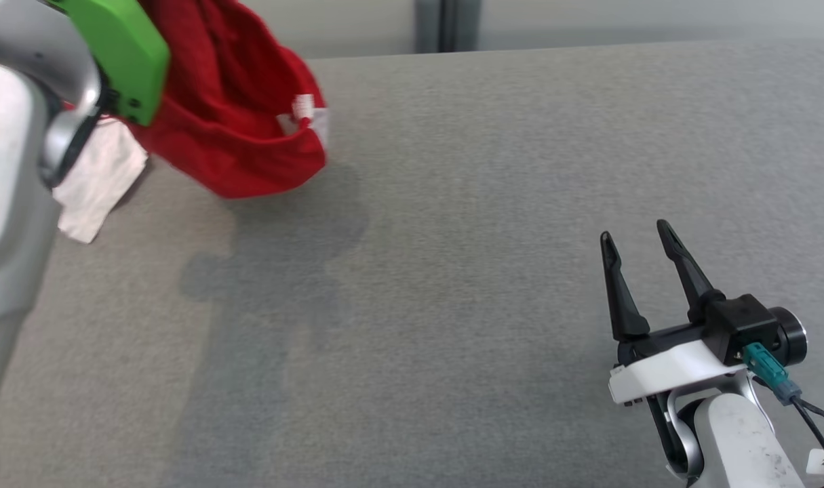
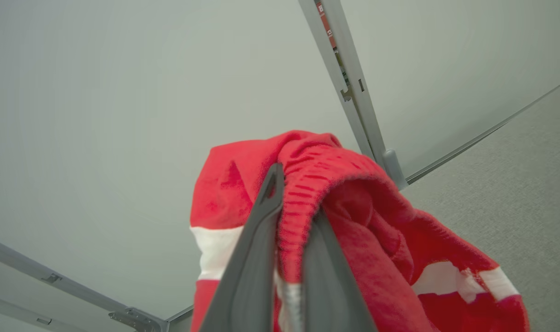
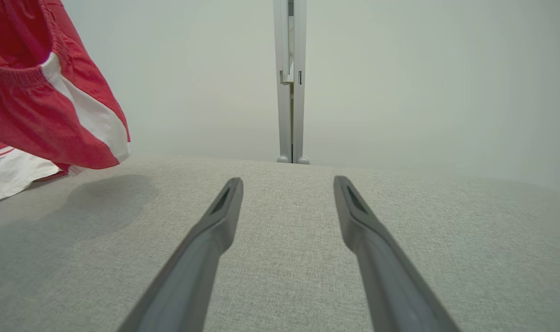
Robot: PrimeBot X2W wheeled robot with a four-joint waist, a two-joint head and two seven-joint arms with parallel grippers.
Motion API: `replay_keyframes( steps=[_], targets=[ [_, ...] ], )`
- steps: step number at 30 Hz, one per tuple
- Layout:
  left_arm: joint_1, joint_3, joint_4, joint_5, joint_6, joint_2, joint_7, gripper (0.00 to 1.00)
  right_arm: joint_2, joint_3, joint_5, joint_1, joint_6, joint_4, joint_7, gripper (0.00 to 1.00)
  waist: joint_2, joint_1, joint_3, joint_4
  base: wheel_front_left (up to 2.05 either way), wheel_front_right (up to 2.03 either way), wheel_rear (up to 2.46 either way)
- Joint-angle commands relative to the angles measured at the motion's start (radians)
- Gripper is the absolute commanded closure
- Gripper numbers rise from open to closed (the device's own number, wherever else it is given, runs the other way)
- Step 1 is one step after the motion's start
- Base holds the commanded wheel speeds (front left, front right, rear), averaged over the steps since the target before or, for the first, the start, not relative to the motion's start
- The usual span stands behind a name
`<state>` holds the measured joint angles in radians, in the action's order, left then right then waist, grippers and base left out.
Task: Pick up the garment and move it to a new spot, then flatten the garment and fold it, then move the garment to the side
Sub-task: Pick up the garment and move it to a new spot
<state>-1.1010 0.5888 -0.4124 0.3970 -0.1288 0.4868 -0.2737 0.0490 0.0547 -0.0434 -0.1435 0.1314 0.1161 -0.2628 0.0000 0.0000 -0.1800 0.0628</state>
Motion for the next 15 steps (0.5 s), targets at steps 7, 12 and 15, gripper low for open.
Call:
replay_keyframes(
  steps=[7, 12, 15],
  targets=[
    [0.117, 0.042, -0.017, 0.059, 0.045, -0.163, 0.054, 1.00, 0.002, 0.003, -0.025, -0.020, -0.001, -0.014, -0.003, 0.00, 0.0000, 0.0000, -0.077, -0.186, 0.00, 0.00, 0.00],
    [0.186, 0.099, -0.128, 0.053, 0.057, -0.280, 0.135, 1.00, 0.002, 0.031, -0.049, -0.049, -0.001, -0.016, -0.003, 0.00, 0.0000, 0.0000, -0.143, -0.247, 0.00, 0.00, 0.00],
    [0.209, 0.145, -0.198, 0.038, 0.049, -0.333, 0.171, 1.00, 0.002, 0.040, -0.060, -0.058, -0.001, -0.015, -0.003, 0.00, 0.0000, 0.0000, -0.167, -0.272, 0.00, 0.00, 0.00]
  ],
)
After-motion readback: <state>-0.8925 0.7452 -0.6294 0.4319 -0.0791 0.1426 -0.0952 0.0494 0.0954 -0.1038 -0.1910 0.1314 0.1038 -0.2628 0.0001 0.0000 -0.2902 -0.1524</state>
